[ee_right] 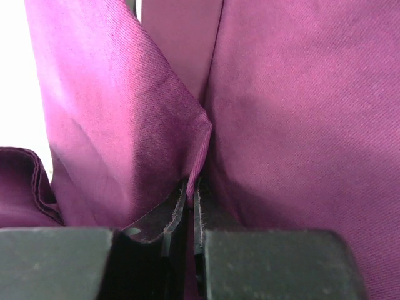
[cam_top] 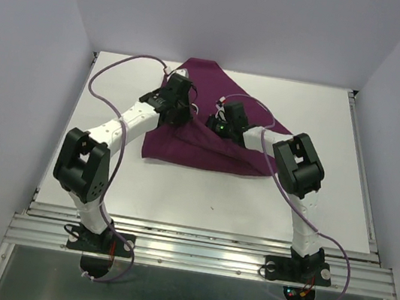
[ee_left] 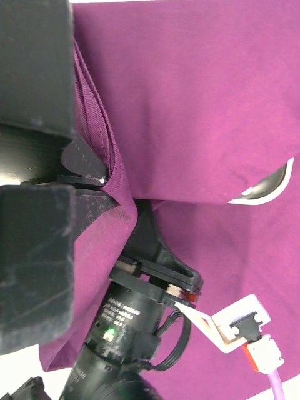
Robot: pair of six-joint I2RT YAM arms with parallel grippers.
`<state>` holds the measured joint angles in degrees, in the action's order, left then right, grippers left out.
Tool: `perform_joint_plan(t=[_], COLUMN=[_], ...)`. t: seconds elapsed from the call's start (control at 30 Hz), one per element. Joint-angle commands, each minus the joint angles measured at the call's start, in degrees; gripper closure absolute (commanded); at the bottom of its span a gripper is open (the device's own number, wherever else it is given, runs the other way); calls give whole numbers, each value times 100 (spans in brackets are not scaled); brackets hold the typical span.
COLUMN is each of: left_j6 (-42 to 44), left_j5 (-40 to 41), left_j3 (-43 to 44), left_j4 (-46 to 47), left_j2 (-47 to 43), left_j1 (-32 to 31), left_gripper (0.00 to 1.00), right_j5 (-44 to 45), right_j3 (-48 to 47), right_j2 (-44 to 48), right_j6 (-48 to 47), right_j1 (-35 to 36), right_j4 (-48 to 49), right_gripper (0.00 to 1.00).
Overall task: Prepare the surgical pack
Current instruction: Pack the surgical kit at the center of the board.
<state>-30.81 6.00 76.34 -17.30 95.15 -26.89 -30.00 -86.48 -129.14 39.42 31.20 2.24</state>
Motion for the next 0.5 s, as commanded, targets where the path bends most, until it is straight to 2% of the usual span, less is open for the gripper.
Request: perform_joint_plan(t=[0.0, 0.47], left_j6=[444, 813], left_j5=[-125, -407], left_j3=[531, 979], left_j4=[420, 579], left_j2=[170, 1268], left_j1=[44, 149], left_gripper=[100, 100], right_j5=[38, 135], right_j3=[122, 228], right_j2=[170, 188], right_j6=[-92, -189], right_j1=[97, 97], right_j4=[-57, -180], right_gripper=[99, 99])
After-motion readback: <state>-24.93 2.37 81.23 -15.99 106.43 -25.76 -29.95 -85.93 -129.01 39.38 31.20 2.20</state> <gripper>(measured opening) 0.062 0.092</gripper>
